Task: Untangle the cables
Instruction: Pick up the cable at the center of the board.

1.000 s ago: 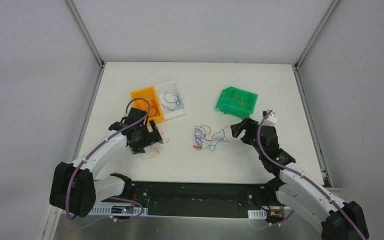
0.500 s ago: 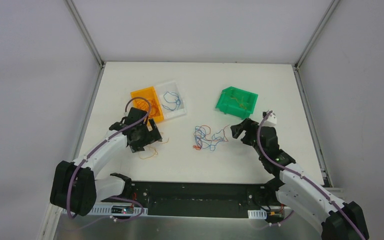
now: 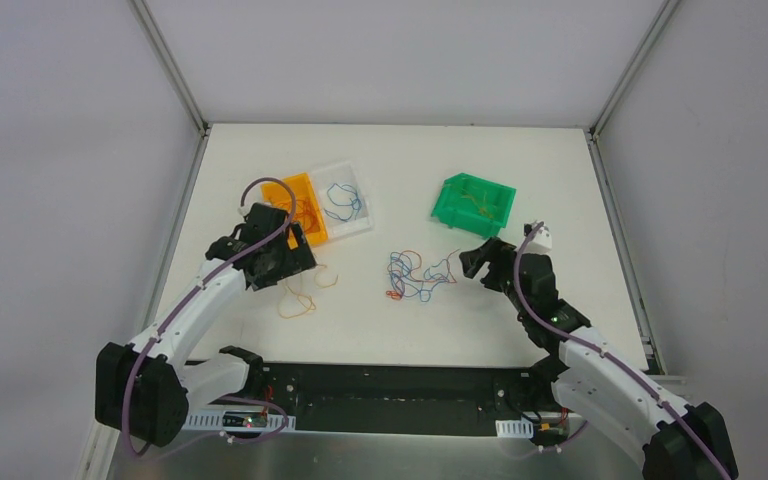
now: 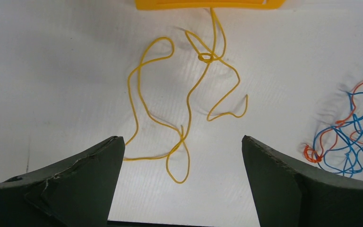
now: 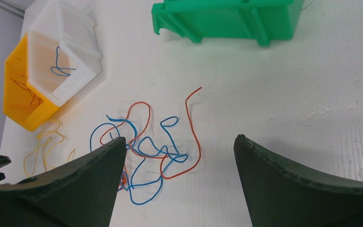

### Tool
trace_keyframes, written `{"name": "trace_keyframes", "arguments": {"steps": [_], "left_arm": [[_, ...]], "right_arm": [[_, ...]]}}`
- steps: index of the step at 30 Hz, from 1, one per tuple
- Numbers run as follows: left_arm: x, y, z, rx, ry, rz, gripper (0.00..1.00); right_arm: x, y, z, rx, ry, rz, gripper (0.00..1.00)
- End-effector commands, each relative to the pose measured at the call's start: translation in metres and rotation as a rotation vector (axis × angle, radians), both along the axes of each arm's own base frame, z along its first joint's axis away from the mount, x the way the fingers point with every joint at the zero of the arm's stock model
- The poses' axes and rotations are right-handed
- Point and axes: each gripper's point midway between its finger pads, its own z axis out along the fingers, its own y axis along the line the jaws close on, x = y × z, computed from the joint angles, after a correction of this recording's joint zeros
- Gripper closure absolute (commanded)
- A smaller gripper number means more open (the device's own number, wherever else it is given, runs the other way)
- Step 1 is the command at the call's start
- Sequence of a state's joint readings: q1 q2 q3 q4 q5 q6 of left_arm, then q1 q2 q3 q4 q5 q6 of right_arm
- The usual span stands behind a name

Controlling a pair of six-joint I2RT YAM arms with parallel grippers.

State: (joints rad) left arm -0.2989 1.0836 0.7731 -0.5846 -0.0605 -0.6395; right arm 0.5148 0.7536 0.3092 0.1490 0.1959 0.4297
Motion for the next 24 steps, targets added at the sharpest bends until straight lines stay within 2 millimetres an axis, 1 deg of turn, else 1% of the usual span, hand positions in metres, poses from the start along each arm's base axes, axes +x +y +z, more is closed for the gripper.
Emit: {"name": "trace_keyframes", "arguments": {"steps": [1,5,8,9,12,14,18,24], "left_arm": [[-0.005,0.026,-0.011,0.085,0.015,0.111,0.01],[-0.010,0.035,-0.028,0.062,0.003,0.182,0.01],[-0.013,0.033,-0.040,0.031,0.005,0.180,0.01],[-0.012,0.028,-0.042,0.008,-0.002,0.155,0.01],[-0.007,-0.003,-0.049,-0.136,-0.045,0.028,0.01],[-0.007,-0.012,-0.053,-0.179,-0.045,0.007,0.01],[-0.006,-0.014,-0.057,-0.180,-0.022,-0.003,0.01],[-0.004,-0.008,-0.064,-0.138,0.028,0.023,0.01]], "right_arm": [[0.004,0.005,0.016,0.041,-0.060,0.014,0.12],[0.003,0.006,0.017,0.045,-0.065,0.018,0.12],[0.003,0.006,0.017,0.046,-0.066,0.023,0.12],[0.003,0.006,0.017,0.046,-0.067,0.023,0.12],[0.003,0.007,0.016,0.049,-0.064,0.027,0.12],[0.003,0.008,0.016,0.052,-0.065,0.031,0.12],[0.003,0.009,0.016,0.051,-0.061,0.035,0.12],[0.004,0.009,0.015,0.048,-0.060,0.035,0.12]]}}
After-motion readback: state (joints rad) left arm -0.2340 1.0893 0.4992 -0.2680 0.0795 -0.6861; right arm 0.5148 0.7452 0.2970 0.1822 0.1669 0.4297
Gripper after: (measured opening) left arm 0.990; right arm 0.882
